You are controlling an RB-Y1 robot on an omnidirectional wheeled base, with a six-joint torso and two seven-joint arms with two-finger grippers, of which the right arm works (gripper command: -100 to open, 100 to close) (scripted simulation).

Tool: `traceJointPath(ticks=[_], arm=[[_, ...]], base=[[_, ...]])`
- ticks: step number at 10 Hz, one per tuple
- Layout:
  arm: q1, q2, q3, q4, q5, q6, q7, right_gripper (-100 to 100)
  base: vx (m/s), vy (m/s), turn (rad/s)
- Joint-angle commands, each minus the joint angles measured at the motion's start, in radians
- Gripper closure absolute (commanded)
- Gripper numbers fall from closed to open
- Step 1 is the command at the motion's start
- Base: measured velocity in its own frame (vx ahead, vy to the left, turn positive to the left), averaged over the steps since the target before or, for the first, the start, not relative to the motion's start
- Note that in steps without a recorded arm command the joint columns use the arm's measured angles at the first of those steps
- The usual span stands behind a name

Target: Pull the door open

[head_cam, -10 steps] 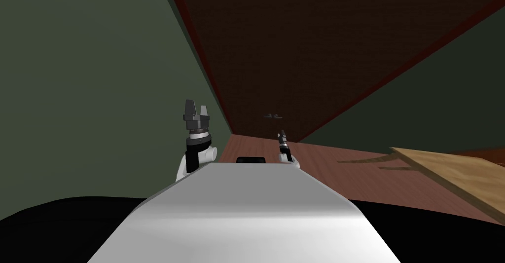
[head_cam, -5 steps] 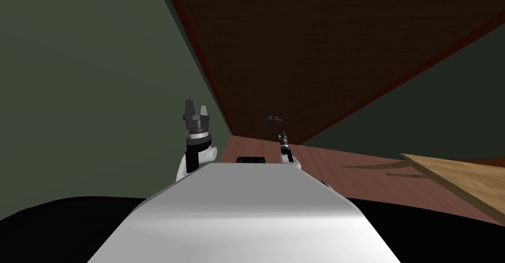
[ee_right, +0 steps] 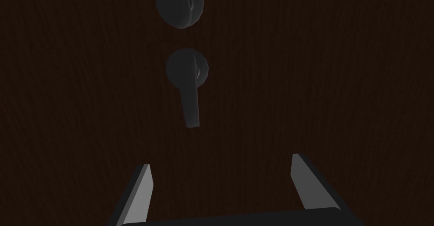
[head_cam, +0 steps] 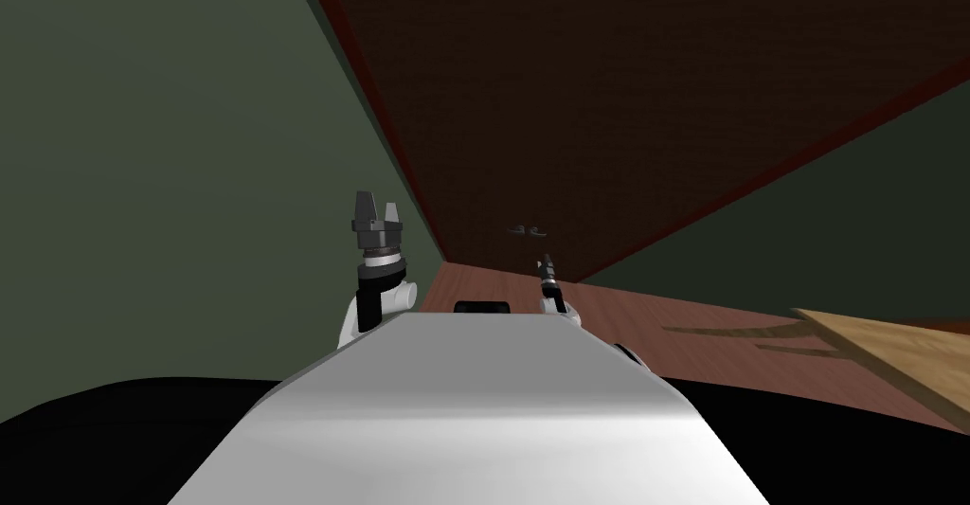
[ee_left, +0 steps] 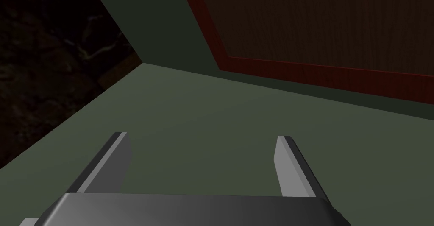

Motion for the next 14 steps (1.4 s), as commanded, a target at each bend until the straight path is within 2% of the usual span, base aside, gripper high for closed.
traceJointPath(ticks=[1, 3, 4, 10, 11, 12, 13, 14], arm=[[-0.016, -0.005, 0.001, 0.039, -0.003, -0.011, -0.008, -100], [-0.027, -0.011, 0.001, 0.071, -0.007, -0.018, -0.014, -100], [-0.038, -0.017, 0.001, 0.103, -0.01, -0.025, -0.02, -100], [-0.069, -0.032, 0.003, 0.19, -0.02, -0.044, -0.038, -100], [-0.066, -0.031, 0.002, 0.181, -0.019, -0.04, -0.036, -100], [-0.042, -0.06, -0.027, 0.205, -0.034, -0.035, -0.032, -100], [-0.042, -0.06, -0.027, 0.158, -0.034, -0.035, -0.032, -100], [-0.04, -0.063, -0.03, 0.208, -0.036, -0.034, -0.031, -100]], base=[[0.076, -0.014, 0.024], [0.074, -0.022, 0.022], [0.102, -0.031, 0.037], [0.099, -0.023, 0.022], [0.042, -0.015, 0.008], [0.062, -0.043, -0.14], [0.053, -0.047, -0.108], [0.029, -0.024, 0.006]])
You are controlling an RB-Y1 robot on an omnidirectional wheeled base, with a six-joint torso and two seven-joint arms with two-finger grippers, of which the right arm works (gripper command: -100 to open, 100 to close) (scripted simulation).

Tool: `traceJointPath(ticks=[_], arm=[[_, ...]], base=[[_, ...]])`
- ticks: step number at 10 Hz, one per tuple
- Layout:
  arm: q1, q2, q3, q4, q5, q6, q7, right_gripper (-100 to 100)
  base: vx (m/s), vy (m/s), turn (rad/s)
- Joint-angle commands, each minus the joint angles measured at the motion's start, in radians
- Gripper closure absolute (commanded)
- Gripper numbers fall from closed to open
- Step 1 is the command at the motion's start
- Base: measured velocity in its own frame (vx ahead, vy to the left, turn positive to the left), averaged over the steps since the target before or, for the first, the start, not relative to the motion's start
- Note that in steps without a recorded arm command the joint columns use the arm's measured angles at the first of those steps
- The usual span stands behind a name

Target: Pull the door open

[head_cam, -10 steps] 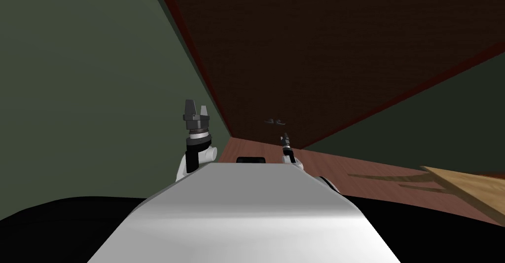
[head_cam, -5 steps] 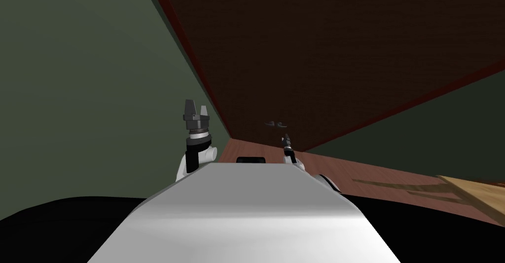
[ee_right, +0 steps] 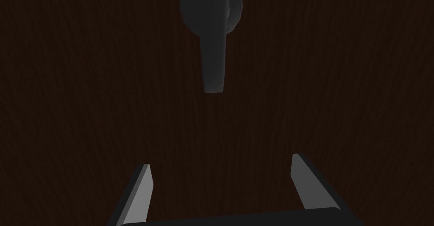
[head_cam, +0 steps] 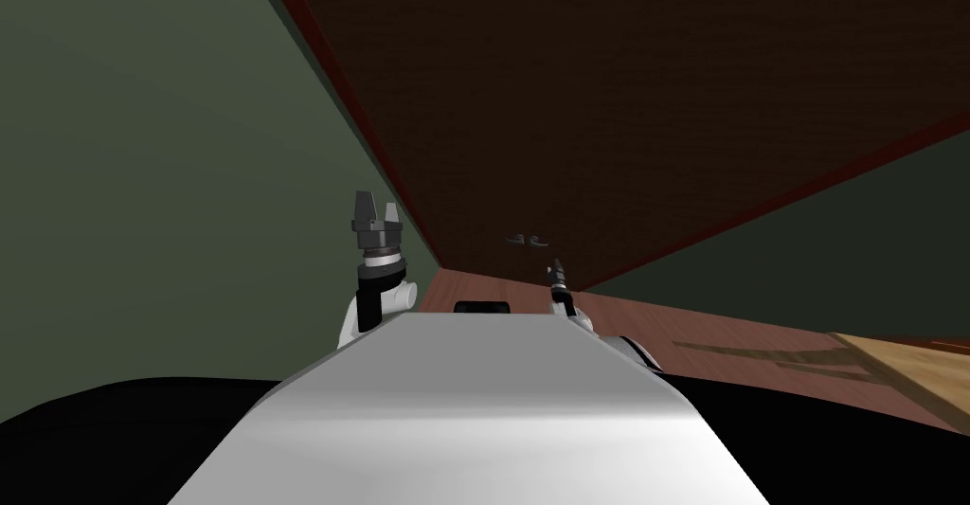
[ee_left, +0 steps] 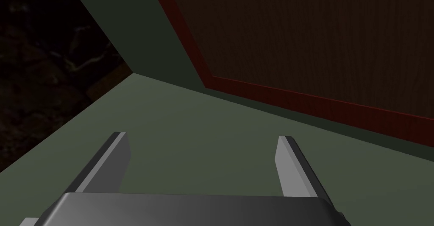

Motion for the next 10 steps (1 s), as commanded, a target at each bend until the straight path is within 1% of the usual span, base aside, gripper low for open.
traceJointPath(ticks=[1, 2, 3, 4, 5, 6, 7, 8, 10], arm=[[0.028, -0.016, -0.024, 0.001, -0.012, 0.019, 0.011, -100], [0.027, -0.016, -0.024, 0.042, -0.012, 0.017, 0.011, -100], [0.028, -0.016, -0.024, 0.035, -0.012, 0.019, 0.011, -100], [0.028, -0.016, -0.024, 0.001, -0.012, 0.019, 0.011, -100], [0.028, -0.016, -0.024, 0.001, -0.012, 0.019, 0.011, -100], [0.031, -0.023, -0.037, 0.01, -0.018, 0.024, 0.016, -100], [0.029, -0.021, -0.038, 0.011, -0.018, 0.025, 0.018, -100], [0.022, -0.014, -0.036, 0.009, -0.016, 0.026, 0.02, -100], [0.0, 0.01, -0.022, -0.002, -0.007, 0.025, 0.022, -100]], base=[[0.085, -0.032, -0.06], [0.083, -0.04, -0.048], [0.037, -0.026, -0.005], [0.009, -0.007, 0.004], [0.0, 0.0, 0.0], [0.093, -0.055, -0.048], [0.154, -0.09, -0.013], [0.142, -0.103, 0.044], [0.158, -0.085, 0.097]])
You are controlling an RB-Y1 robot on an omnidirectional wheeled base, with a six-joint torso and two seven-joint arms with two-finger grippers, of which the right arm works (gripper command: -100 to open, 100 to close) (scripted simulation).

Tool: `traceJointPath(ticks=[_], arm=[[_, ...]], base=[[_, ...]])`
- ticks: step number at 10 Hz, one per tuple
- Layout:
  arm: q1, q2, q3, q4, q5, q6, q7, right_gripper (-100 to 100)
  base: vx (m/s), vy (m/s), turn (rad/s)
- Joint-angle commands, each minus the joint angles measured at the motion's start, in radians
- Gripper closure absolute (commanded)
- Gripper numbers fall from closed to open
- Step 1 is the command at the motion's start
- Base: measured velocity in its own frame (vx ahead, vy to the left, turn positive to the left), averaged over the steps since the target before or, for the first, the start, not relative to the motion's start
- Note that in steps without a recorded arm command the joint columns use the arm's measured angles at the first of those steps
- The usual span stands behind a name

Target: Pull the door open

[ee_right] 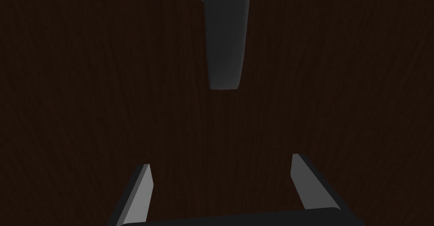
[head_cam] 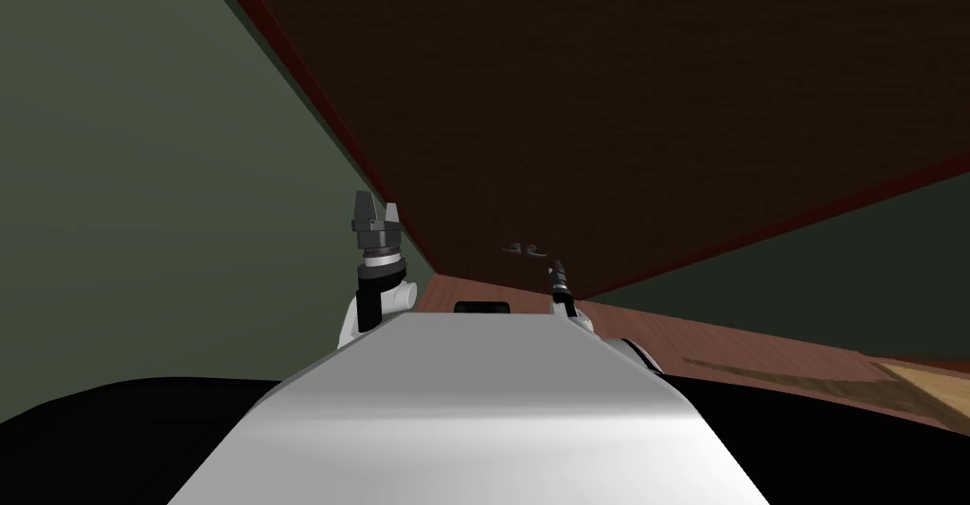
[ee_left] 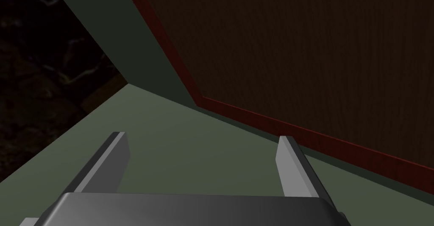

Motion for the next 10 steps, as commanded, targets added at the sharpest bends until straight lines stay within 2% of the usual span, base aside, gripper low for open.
traceJointPath(ticks=[1, 3, 4, 5, 10], arm=[[-0.025, 0.018, 0.017, 0.007, 0.01, -0.013, -0.008, -100], [-0.045, 0.041, 0.033, -0.005, 0.02, -0.014, -0.007, -100], [-0.038, 0.027, 0.03, 0.021, 0.018, -0.031, -0.018, -100], [-0.038, 0.027, 0.03, 0.021, 0.018, -0.031, -0.018, 100], [-0.038, 0.027, 0.03, 0.021, 0.018, -0.031, -0.018, 100]], base=[[0.171, -0.015, 0.125], [0.149, 0.068, 0.13], [0.066, 0.06, 0.033], [-0.007, -0.009, -0.032], [-0.013, -0.01, 0.002]])
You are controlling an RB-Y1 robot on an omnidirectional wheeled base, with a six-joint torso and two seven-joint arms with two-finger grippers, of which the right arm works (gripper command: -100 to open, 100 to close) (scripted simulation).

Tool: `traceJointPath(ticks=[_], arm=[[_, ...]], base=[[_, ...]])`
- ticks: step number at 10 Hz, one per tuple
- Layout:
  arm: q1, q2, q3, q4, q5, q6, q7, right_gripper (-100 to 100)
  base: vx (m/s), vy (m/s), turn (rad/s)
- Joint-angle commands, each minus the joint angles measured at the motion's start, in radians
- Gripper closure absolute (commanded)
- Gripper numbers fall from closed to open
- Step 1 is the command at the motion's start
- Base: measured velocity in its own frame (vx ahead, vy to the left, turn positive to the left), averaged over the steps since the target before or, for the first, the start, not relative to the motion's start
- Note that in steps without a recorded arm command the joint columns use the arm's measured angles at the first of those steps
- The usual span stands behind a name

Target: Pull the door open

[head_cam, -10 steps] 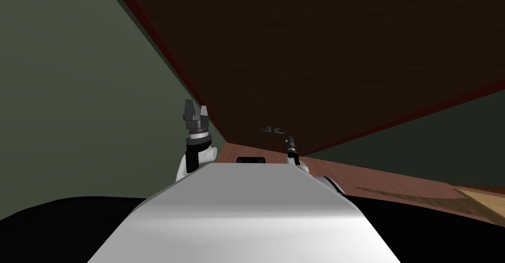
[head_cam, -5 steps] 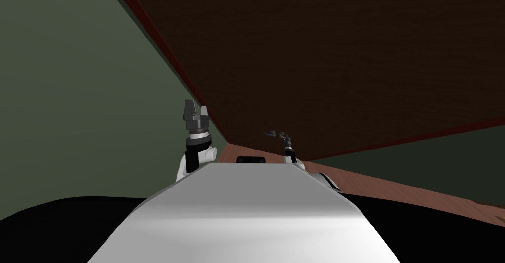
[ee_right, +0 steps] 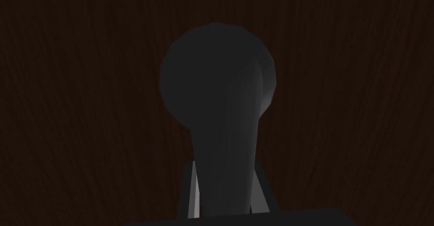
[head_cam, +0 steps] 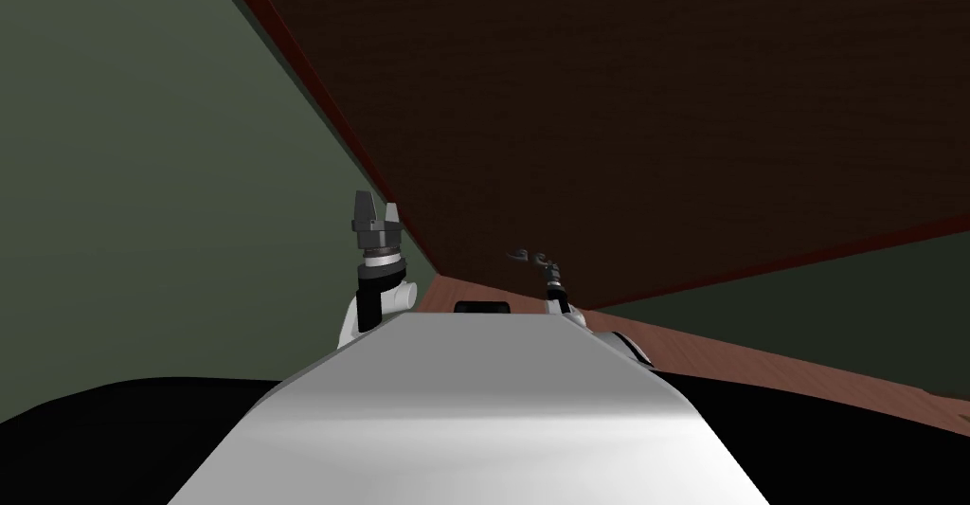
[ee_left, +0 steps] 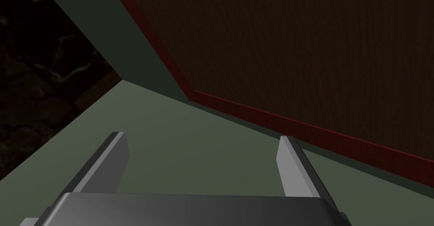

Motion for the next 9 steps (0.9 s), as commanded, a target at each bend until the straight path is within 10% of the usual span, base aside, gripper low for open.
traceJointPath(ticks=[1, 9], arm=[[0.028, -0.032, -0.013, 0.012, -0.009, -0.004, -0.009, 100], [0.066, -0.074, 0.019, 0.006, 0.005, -0.042, -0.062, 100]], base=[[-0.114, -0.046, -0.057], [-0.119, 0.006, 0.056]])
